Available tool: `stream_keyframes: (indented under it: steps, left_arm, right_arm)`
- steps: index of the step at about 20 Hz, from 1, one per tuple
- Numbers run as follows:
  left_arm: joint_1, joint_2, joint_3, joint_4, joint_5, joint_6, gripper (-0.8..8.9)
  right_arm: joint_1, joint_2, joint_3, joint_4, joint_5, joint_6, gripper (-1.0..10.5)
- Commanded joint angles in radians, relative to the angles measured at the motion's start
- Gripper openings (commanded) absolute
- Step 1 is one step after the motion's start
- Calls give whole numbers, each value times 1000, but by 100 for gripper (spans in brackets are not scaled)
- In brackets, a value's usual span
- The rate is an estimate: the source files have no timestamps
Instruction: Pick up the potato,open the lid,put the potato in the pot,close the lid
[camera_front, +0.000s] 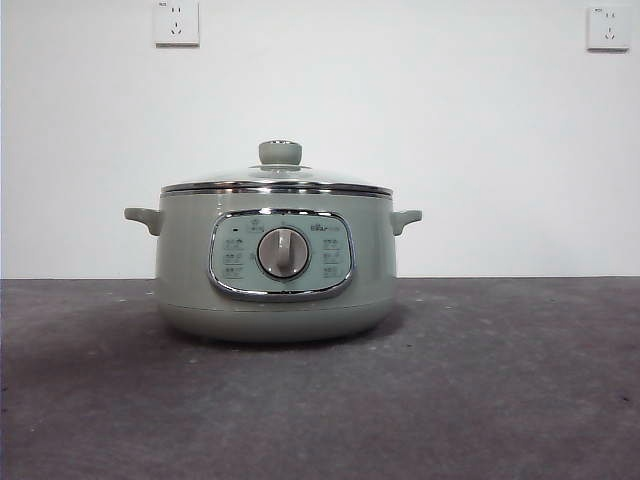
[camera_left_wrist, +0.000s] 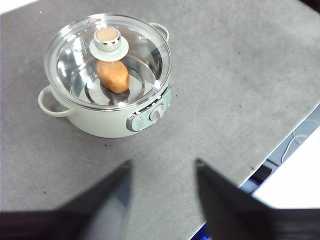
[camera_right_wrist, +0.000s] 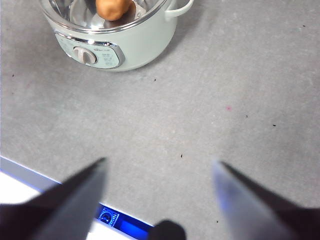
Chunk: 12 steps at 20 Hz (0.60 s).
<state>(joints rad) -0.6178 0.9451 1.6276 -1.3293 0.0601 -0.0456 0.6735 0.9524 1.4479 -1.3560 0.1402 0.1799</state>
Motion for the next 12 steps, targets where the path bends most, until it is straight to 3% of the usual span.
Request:
stream_keyframes:
  steps: [1,12]
  left_arm:
    - [-3,-37,-5,5,0,-6,-2]
    - [-4,59,-1,5,-13,-6,-2]
  right_arm:
    - [0,-1,-10,-26,-2,10,-6]
    - [0,26,-10,-26,50,10,2]
